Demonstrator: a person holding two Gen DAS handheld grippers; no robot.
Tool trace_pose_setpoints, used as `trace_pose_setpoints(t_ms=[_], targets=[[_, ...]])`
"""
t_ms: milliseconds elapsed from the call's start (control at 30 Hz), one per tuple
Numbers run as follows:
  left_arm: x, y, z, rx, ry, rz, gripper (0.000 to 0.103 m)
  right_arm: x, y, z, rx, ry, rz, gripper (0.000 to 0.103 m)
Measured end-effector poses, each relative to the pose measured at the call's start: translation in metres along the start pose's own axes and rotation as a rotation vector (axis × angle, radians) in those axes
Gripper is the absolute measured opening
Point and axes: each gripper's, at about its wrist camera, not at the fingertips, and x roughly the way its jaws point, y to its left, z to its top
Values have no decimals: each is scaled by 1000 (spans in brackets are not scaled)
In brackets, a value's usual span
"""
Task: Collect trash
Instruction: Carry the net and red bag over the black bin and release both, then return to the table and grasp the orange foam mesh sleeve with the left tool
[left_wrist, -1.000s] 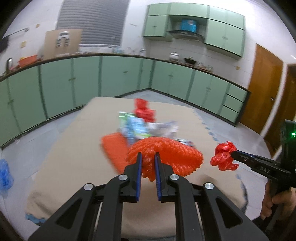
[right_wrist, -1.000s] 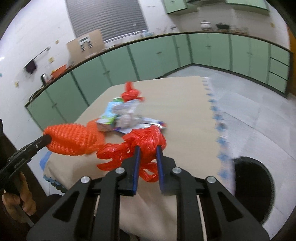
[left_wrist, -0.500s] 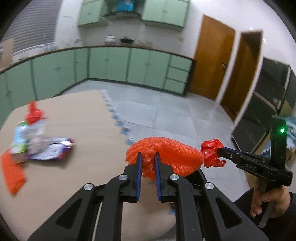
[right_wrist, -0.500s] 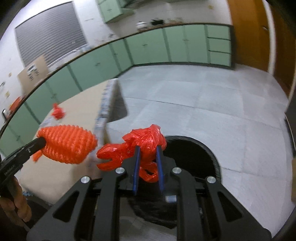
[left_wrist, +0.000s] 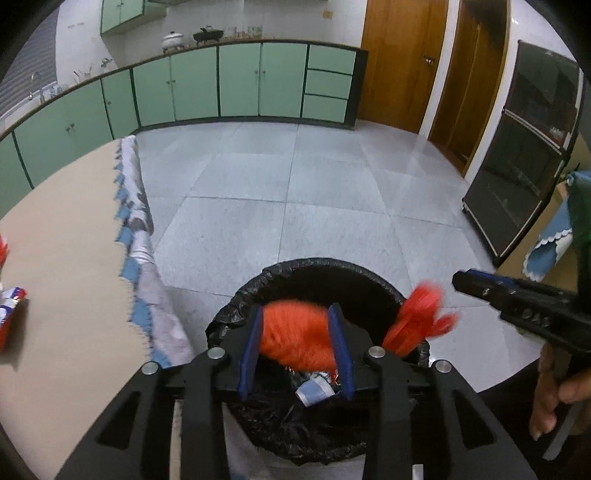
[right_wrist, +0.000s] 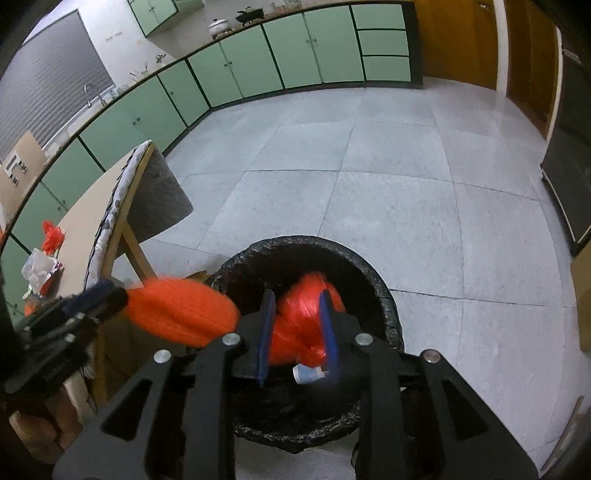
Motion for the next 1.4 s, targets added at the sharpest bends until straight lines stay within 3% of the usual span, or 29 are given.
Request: trace_pose_setpoints(t_ms=[300, 567, 1000, 1200, 1400], targets=[[-11, 14, -8, -33, -12, 18, 40, -11, -4, 0, -1, -12, 12, 30], [-66, 45, -23, -96, -111, 124, 62, -35, 36, 2, -86, -71, 51, 32], [-208, 181, -105, -347, -253, 500, 72, -49, 227, -26, -415, -120, 233, 53], [-232, 233, -133, -418, -266, 587, 75, -39, 301, -33, -478, -94, 337, 55], [-221, 261, -149, -455, -245, 590, 75, -33, 347, -41, -528, -93, 368, 55]])
